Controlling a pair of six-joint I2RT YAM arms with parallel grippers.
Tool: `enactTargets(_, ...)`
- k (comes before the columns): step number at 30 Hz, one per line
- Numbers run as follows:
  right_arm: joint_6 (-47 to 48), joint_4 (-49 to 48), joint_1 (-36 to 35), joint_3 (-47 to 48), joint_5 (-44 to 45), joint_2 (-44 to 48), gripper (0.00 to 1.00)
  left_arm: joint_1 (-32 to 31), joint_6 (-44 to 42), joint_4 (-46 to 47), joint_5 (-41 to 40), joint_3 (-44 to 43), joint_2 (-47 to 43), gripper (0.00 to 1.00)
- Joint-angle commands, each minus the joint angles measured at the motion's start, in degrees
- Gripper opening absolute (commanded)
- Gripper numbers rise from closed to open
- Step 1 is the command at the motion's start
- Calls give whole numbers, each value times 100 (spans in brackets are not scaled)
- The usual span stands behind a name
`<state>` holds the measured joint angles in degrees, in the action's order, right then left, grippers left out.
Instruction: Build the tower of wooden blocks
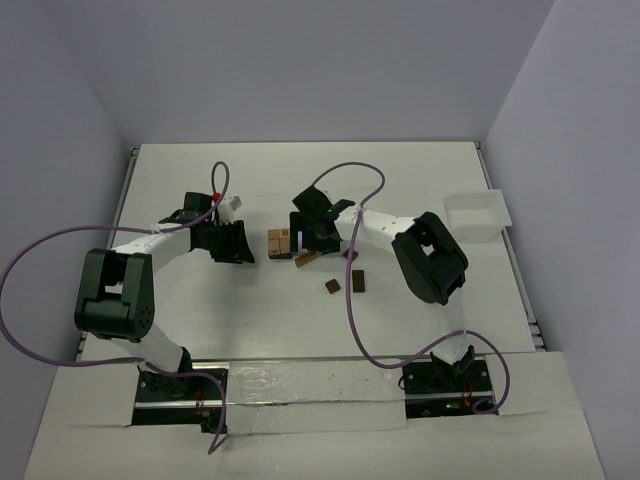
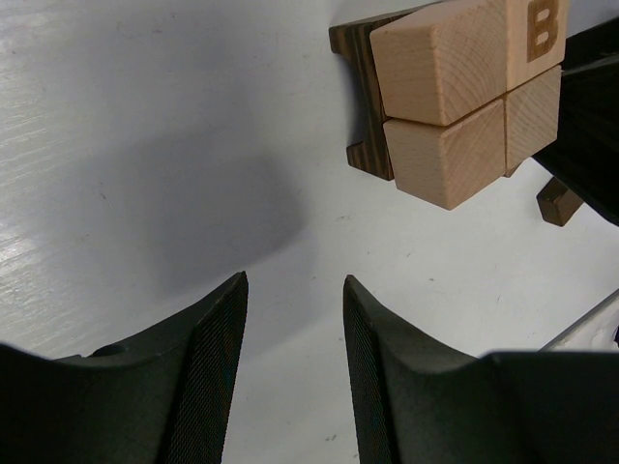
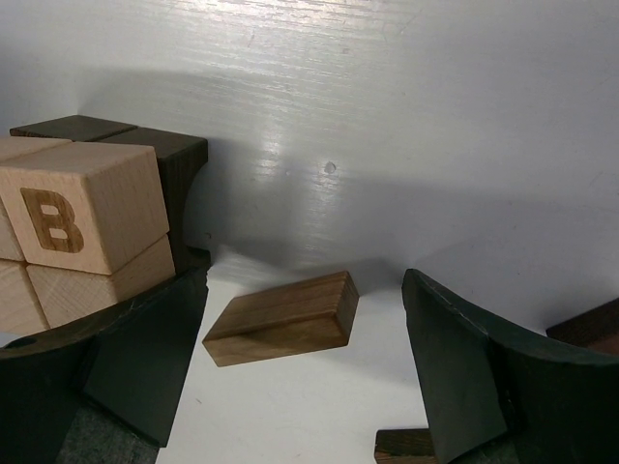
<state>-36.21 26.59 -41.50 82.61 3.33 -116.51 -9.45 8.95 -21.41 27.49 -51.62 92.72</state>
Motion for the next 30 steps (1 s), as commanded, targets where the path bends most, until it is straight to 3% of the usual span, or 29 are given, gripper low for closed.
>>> enactTargets(1,-80,-47,-53,249,8,-58,89,-39,66,191,171,-235,39,51)
enactTargets(30,-109,-22,-45,271,-94,-91,89,-268,300,350,-66,-497,556,54)
